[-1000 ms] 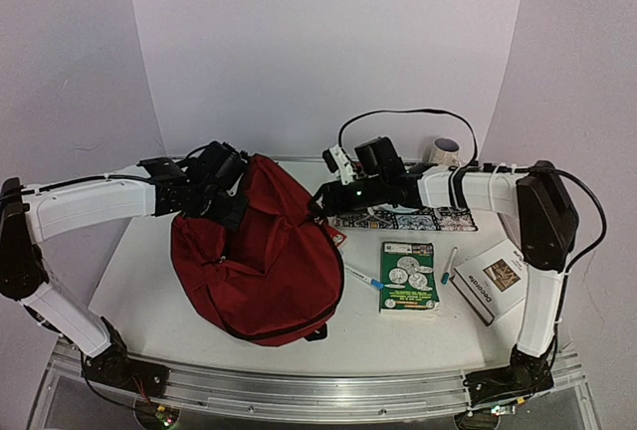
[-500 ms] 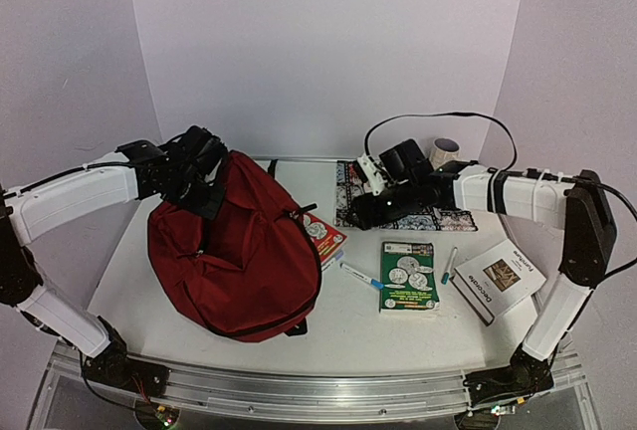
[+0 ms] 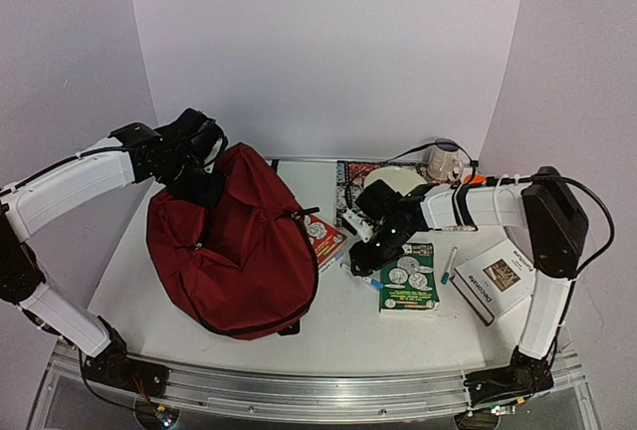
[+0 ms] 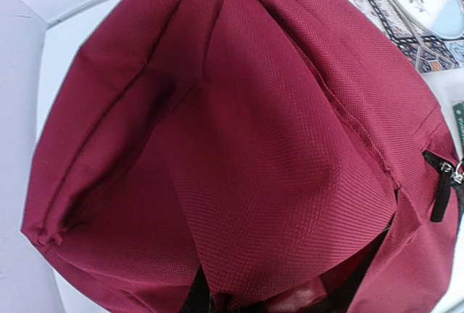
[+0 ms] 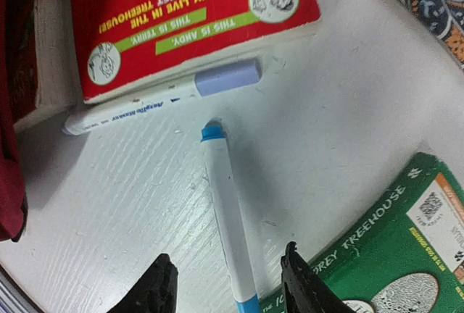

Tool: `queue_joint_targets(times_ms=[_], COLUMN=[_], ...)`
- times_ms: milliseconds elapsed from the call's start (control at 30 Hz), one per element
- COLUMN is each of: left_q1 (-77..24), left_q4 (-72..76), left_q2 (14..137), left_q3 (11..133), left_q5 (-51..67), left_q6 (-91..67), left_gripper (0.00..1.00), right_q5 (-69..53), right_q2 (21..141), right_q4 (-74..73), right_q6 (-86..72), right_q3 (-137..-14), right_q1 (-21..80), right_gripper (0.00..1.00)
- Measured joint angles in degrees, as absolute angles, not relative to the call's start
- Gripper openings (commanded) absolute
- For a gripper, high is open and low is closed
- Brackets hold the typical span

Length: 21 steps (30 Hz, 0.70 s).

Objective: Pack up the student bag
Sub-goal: Pick up the pen from the center of the board.

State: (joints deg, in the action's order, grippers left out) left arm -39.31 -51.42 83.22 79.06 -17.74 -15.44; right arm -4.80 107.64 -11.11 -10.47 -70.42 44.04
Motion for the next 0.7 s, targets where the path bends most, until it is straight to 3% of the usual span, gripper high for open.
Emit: queue_joint_targets(times_ms=[167,333,400,700], left_q1=[-39.3,-39.3,-39.3,-39.3], left_q4=[-52.5,-54.3,-54.5,-54.5], left_q2=[84.2,84.9,85.3,89.7], left_q3=[80.3,82.8,83.7,85.1], left_q5=[-14.9,-11.7,-10.3,-4.5], left_q6=[-16.5,-16.5,-16.5,-16.8], left_gripper=[0.00,0.00,0.00,0.00], right_q5=[-4.5,-4.4,-4.4,-4.5], right_q2=[111.4,113.5,113.5,109.4], right_q4=[-11.6,-12.0,-11.9,-12.4], right_q6=[-10.1,-9.8,-9.8,-9.8], right_q3=[-70.9,-71.9,-72.3,-72.4], right_q1=[44.4,44.4,44.4,44.4], right_gripper=[0.37,0.09,0.03,0.00])
